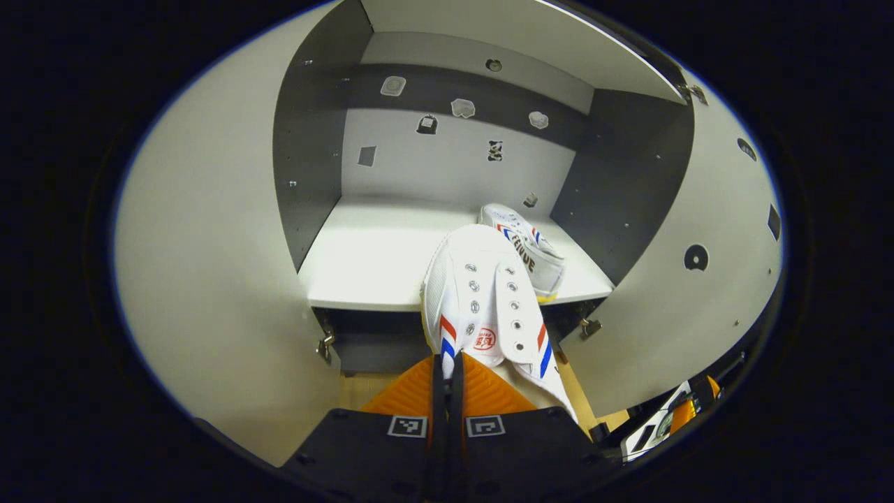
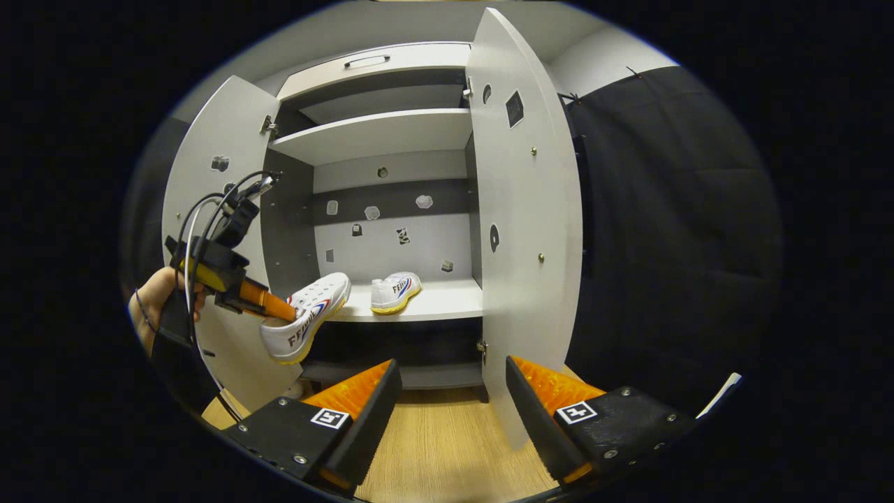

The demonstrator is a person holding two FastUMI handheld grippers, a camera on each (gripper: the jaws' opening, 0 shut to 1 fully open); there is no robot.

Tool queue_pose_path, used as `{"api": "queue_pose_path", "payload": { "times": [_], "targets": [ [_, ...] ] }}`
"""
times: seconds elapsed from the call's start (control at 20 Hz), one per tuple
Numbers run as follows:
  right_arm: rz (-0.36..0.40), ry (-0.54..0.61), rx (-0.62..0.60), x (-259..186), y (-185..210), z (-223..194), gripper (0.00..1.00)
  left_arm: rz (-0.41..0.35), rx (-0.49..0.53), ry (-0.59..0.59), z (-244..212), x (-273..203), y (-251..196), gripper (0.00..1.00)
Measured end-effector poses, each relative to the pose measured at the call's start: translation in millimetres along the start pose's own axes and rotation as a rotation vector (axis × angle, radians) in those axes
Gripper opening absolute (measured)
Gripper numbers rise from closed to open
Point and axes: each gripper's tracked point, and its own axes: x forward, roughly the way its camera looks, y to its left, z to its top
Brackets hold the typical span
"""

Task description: Grab one shoe with the right hand and put it into the shoe cabinet, grab the other shoe with the left hand and put it into the shoe cabinet; then close the right door with the right hand and the left door with the left hand.

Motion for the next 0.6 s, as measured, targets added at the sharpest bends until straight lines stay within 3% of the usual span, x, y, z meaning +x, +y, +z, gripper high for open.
{"api": "queue_pose_path", "payload": {
  "times": [0.25,0.6],
  "targets": [
    [-0.002,-0.007,0.016,2,-6,5,0.92,0.041,0.032,-0.02,55,38,6,0.06],
    [0.01,-0.01,0.014,11,-7,13,0.92,0.046,0.031,0.009,95,100,9,0.06]
  ]
}}
